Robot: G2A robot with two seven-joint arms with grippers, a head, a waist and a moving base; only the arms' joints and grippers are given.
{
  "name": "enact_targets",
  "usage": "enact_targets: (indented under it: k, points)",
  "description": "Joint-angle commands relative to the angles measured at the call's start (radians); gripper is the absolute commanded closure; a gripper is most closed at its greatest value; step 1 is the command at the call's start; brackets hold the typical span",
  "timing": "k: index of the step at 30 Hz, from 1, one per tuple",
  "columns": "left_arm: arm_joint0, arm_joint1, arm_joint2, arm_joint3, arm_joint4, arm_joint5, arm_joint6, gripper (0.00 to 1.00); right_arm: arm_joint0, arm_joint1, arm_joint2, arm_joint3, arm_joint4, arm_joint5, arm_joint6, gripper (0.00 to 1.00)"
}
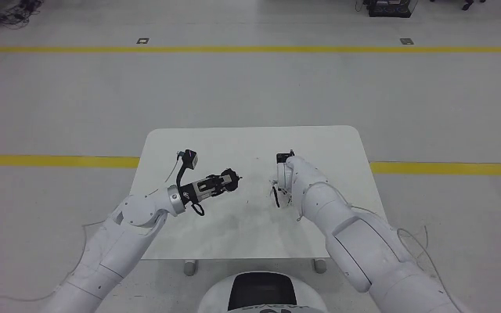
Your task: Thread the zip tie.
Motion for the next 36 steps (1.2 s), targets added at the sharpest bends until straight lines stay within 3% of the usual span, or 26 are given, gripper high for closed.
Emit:
enact_targets:
  k: [1,4,10,24,36]
  points:
    - [0.0,0.0,0.0,0.0,0.0,0.0,0.0,1.0,0.001,-0.001,0.008,0.008,0.004,0.0,-0.023,0.79]
    - [0.0,0.0,0.0,0.0,0.0,0.0,0.0,1.0,0.005,-0.003,0.018,0.021,0.009,0.0,-0.049,0.83]
    - [0.0,0.0,0.0,0.0,0.0,0.0,0.0,1.0,0.013,-0.011,0.026,0.045,0.004,0.0,-0.054,0.74]
    - [0.0,0.0,0.0,0.0,0.0,0.0,0.0,1.0,0.021,-0.025,0.035,0.061,-0.005,0.0,-0.069,0.72]
    - [0.0,0.0,0.0,0.0,0.0,0.0,0.0,1.0,0.04,-0.038,0.033,0.086,-0.024,0.0,-0.006,0.7]
